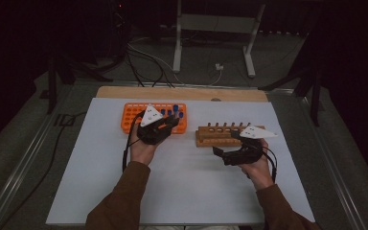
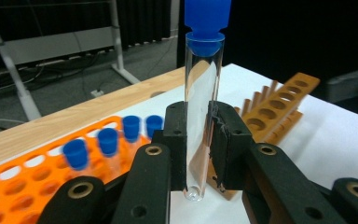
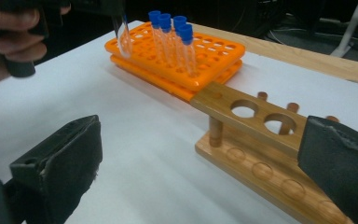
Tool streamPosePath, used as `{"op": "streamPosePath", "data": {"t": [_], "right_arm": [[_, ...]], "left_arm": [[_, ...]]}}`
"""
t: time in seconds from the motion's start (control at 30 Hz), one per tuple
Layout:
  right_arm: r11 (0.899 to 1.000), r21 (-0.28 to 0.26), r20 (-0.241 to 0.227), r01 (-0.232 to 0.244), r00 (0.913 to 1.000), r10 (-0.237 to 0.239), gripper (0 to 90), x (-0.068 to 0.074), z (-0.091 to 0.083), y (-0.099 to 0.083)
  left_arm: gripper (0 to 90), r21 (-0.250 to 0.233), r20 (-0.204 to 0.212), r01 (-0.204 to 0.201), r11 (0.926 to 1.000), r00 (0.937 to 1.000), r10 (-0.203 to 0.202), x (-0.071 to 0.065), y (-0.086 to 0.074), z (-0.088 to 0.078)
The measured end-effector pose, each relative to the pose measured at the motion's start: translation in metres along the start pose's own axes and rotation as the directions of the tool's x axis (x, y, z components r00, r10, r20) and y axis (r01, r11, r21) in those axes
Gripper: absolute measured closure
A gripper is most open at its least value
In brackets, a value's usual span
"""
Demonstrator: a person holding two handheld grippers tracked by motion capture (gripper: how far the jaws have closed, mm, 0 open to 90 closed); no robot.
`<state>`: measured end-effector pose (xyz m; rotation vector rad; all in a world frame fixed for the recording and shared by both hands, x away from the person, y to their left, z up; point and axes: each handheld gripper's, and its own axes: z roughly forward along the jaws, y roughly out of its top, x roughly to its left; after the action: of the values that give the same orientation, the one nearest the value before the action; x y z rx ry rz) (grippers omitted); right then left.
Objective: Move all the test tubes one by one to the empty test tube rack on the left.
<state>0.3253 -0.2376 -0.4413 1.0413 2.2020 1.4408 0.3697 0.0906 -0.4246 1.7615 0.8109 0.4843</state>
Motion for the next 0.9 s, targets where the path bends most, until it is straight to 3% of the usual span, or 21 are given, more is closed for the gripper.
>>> {"op": "streamPosePath", "data": {"t": [0.1,0.33,0.67,0.9], "right_arm": [[1.0,-0.006,0.012,-0.005,0.9999,0.005,0.0,-0.004,-0.005,-0.002],[1.0,-0.01,0.03,-0.017,0.9994,0.017,0.0,-0.01,-0.011,-0.008],[0.999,-0.029,0.032,-0.03,0.999,0.031,0.0,-0.013,-0.01,-0.008],[0.999,-0.038,0.033,-0.029,0.999,0.03,0.0,-0.014,-0.01,-0.008]], "left_arm": [[78.2,0.006,0.013,0.013,0.9999,0.9998,-0.013,0.008,-0.001,0.001],[78.2,-0.001,-0.007,0.031,0.9995,0.9995,-0.031,0.021,-0.006,0.005],[78.2,-0.062,-0.064,0.065,0.996,0.9956,-0.068,0.037,-0.009,0.002],[78.2,-0.077,-0.112,0.077,0.9941,0.9901,-0.085,0.047,-0.013,0.002]]}}
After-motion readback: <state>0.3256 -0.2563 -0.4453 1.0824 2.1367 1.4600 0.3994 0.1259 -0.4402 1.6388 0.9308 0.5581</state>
